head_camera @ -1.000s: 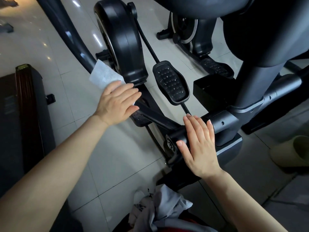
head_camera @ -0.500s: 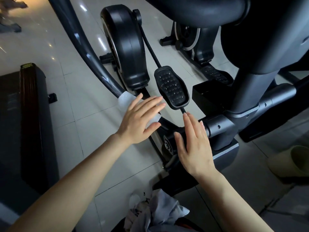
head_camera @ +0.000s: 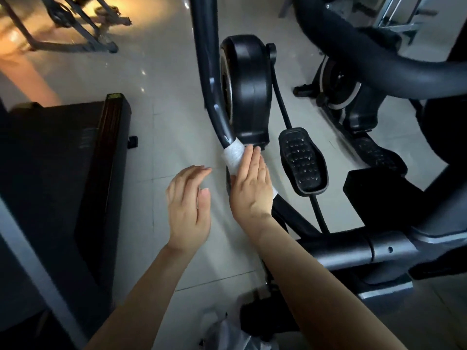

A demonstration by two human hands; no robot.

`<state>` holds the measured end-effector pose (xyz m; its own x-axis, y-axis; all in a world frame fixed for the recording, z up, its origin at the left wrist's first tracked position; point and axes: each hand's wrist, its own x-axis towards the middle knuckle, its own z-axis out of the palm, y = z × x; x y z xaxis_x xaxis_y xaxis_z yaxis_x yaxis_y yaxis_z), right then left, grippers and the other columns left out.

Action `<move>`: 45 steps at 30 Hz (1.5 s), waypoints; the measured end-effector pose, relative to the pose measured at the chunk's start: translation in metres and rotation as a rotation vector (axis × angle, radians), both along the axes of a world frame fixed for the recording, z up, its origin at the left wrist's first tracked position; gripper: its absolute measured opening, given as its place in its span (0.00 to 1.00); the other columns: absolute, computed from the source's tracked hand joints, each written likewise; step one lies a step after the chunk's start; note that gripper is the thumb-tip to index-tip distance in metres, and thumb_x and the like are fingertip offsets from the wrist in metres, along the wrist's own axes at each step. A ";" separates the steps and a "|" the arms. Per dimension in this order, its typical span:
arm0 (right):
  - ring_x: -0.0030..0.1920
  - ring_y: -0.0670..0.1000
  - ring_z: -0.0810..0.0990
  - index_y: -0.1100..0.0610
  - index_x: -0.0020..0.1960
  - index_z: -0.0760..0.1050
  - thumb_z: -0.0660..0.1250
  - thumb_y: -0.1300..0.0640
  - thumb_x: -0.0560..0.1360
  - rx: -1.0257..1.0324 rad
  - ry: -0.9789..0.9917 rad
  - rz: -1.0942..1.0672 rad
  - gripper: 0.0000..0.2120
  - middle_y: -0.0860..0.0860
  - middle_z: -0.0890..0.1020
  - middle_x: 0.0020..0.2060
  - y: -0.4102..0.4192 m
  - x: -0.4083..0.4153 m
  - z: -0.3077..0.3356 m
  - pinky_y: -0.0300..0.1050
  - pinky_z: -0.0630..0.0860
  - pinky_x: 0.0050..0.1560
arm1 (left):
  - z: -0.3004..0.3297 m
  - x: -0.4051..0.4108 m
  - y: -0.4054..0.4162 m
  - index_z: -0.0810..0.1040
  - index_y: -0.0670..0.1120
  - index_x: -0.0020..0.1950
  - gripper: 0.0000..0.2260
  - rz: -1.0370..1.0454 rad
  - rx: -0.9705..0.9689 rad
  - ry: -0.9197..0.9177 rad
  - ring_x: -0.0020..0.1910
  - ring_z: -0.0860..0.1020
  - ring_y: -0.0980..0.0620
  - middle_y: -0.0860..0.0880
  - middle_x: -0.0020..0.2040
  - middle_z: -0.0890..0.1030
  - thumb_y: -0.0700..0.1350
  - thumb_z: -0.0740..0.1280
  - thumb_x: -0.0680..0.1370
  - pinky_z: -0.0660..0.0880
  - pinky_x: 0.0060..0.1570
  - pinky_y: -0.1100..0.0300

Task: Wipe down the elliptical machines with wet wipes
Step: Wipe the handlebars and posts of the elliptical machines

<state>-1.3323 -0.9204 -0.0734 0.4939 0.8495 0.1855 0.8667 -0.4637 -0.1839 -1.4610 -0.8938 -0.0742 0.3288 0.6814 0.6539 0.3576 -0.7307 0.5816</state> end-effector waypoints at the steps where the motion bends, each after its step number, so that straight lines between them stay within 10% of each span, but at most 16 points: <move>1: 0.79 0.59 0.49 0.67 0.73 0.29 0.50 0.54 0.84 0.054 0.036 0.021 0.33 0.65 0.45 0.78 0.012 0.001 0.002 0.47 0.48 0.78 | 0.002 -0.002 0.004 0.77 0.38 0.62 0.18 0.008 -0.002 -0.001 0.61 0.75 0.44 0.42 0.60 0.79 0.44 0.52 0.82 0.68 0.64 0.50; 7: 0.69 0.66 0.70 0.75 0.73 0.57 0.53 0.53 0.81 0.543 0.145 0.064 0.29 0.70 0.68 0.69 0.073 0.000 0.014 0.54 0.71 0.68 | 0.024 -0.018 0.039 0.74 0.41 0.65 0.18 0.070 0.050 -0.026 0.62 0.73 0.47 0.42 0.62 0.77 0.46 0.51 0.83 0.64 0.66 0.59; 15: 0.70 0.65 0.69 0.64 0.74 0.49 0.55 0.51 0.81 0.900 0.224 0.160 0.28 0.69 0.66 0.71 0.114 -0.010 0.062 0.58 0.74 0.65 | 0.065 -0.017 0.066 0.69 0.44 0.68 0.20 0.034 0.138 -0.066 0.65 0.70 0.49 0.45 0.64 0.74 0.54 0.47 0.85 0.62 0.67 0.59; 25: 0.74 0.64 0.63 0.73 0.75 0.53 0.61 0.61 0.80 1.213 0.211 0.212 0.29 0.68 0.62 0.73 0.142 -0.011 0.184 0.54 0.62 0.73 | 0.121 -0.025 0.089 0.67 0.47 0.70 0.22 0.006 0.237 -0.081 0.65 0.70 0.47 0.43 0.66 0.73 0.56 0.45 0.85 0.65 0.66 0.51; 33: 0.74 0.62 0.61 0.66 0.76 0.48 0.64 0.64 0.79 1.135 -0.247 0.169 0.33 0.68 0.62 0.73 0.144 0.000 0.136 0.56 0.60 0.75 | 0.099 -0.030 0.082 0.66 0.49 0.71 0.22 -0.008 0.173 -0.052 0.66 0.68 0.51 0.51 0.66 0.69 0.58 0.44 0.84 0.62 0.66 0.57; 45: 0.75 0.62 0.60 0.71 0.74 0.52 0.68 0.73 0.73 1.128 -0.286 0.086 0.36 0.69 0.62 0.73 0.142 -0.007 0.128 0.55 0.57 0.76 | 0.098 -0.049 0.083 0.67 0.49 0.70 0.22 0.027 0.170 -0.058 0.67 0.67 0.52 0.50 0.67 0.68 0.58 0.44 0.84 0.62 0.68 0.55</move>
<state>-1.3394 -0.7784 0.0547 0.2609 0.1606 0.9519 0.9638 -0.1001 -0.2473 -1.5101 -0.8105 0.0235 0.2699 0.5675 0.7779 0.3479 -0.8108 0.4708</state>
